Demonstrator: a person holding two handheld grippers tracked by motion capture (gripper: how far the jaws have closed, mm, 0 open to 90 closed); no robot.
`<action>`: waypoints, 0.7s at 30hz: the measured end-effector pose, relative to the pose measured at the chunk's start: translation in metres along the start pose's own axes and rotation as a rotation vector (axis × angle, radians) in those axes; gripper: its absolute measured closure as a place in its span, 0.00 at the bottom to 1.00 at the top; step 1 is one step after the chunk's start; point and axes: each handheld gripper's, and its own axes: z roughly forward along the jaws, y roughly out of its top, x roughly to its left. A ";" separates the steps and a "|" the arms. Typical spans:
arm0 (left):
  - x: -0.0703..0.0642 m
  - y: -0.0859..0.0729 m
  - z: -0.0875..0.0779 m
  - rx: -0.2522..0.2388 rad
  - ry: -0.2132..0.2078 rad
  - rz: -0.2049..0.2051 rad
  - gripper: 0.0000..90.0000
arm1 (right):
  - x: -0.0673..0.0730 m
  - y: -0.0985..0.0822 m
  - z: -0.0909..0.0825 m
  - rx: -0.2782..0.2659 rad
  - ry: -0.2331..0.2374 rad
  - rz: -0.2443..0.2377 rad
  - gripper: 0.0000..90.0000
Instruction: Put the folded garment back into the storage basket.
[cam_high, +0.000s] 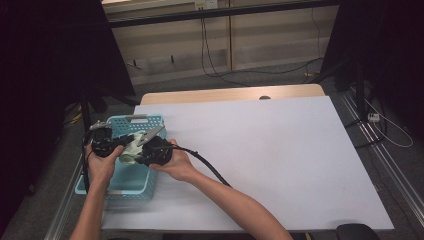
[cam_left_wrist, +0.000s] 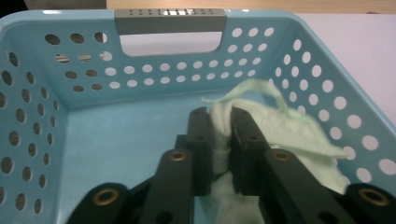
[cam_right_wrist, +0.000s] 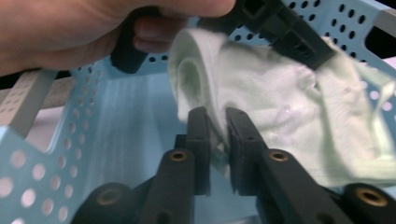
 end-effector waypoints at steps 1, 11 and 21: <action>0.001 0.001 0.000 -0.004 0.000 -0.009 0.74 | 0.000 0.000 0.000 -0.001 0.005 0.000 0.81; 0.001 0.002 -0.004 -0.033 0.013 -0.019 0.50 | 0.003 0.004 -0.002 -0.013 0.027 0.008 0.54; 0.000 0.002 -0.006 -0.053 0.036 -0.010 0.31 | 0.000 0.004 -0.019 -0.049 0.018 0.022 0.49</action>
